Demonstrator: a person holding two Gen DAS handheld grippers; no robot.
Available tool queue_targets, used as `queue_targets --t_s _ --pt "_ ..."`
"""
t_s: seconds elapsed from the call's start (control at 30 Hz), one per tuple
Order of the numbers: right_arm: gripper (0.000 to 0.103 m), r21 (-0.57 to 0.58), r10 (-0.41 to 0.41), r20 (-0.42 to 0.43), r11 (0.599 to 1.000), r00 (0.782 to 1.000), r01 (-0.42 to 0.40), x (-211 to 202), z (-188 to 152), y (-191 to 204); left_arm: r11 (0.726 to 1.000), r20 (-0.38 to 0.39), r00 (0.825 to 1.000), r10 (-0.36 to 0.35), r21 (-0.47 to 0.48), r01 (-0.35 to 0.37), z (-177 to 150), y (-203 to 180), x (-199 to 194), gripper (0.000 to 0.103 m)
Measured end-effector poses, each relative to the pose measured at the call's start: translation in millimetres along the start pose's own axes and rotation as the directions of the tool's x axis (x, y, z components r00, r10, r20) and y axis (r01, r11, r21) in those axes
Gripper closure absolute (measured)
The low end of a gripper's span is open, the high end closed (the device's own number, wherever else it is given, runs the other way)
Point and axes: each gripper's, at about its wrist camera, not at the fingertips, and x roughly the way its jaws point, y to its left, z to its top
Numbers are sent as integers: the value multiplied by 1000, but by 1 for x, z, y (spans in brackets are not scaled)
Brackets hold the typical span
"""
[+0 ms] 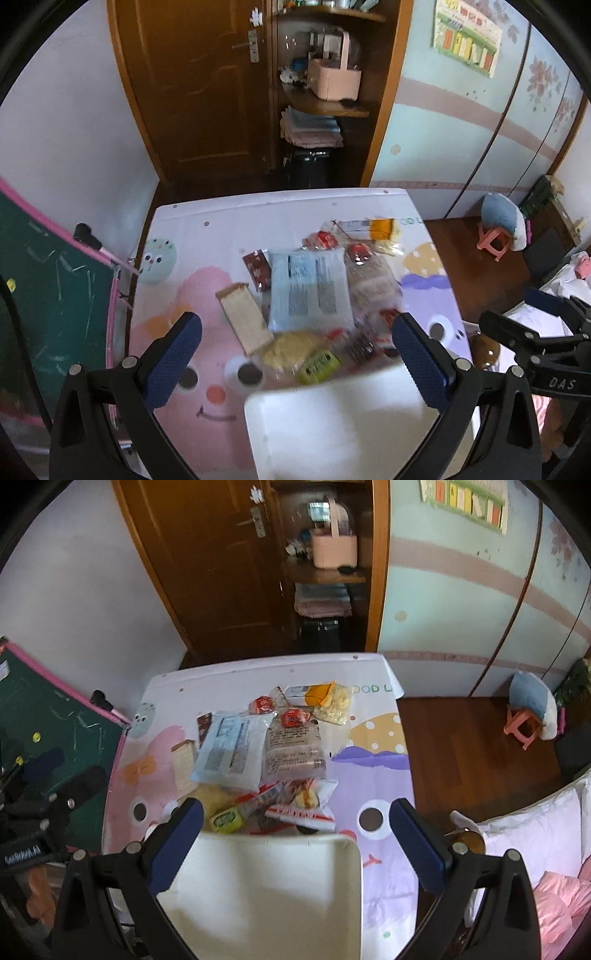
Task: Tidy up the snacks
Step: 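Grasp the blue-white pack with the left gripper while the right grasps the bread bag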
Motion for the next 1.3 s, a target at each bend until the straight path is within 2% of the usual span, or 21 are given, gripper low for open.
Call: queue_targets --t_s 0.07,0.2,0.27,0.37,0.57,0.8,0.87,0.93,1.0,1.03,1.13,1.17,1.27,1.3 --pt "2 8 -2 -34 1000 999 2 22 11 -3 1000 -40 999 -14 4 14 15 5 31 1" --pt "2 34 -12 -172 999 985 18 83 15 -10 998 -143 988 -65 -5 65 33 10 99 1" --pt "2 55 -8 -239 998 971 22 113 13 -13 995 -192 977 -97 -29 93 35 12 131 1" --pt "8 66 9 -316 998 949 13 155 8 -15 993 -263 958 -115 -42 108 32 11 175 1" --pt "13 115 58 -425 993 903 -10 208 -8 -21 991 -374 918 -133 -42 126 19 0 241 1" --pt "13 111 75 -475 994 877 -25 228 -22 -18 996 -433 898 -75 11 89 9 -4 281 1" --pt "15 110 78 -484 993 871 -28 232 -24 -16 995 -454 886 -98 -16 102 5 0 292 1" --pt "20 112 85 -492 993 866 -34 237 -25 -15 992 -469 874 -128 -51 118 2 3 300 1" --pt "31 120 96 -510 992 855 -39 242 -27 -15 989 -478 865 -151 -73 132 0 4 306 1" --pt "31 122 98 -520 992 849 -41 245 -27 -15 987 -484 860 -163 -82 140 -1 3 309 1" --pt "38 120 85 -528 993 845 -25 249 -28 -13 989 -475 867 -148 -65 133 -4 -1 313 1" --pt "43 122 83 -530 992 844 -21 249 -28 -14 990 -471 870 -144 -59 131 -5 -1 312 2" --pt "57 114 69 -530 993 845 -9 247 -27 -15 992 -455 881 -128 -49 119 -4 -7 300 17" --pt "59 114 70 -530 993 845 -11 247 -27 -15 991 -454 881 -132 -53 121 -6 -8 298 21"
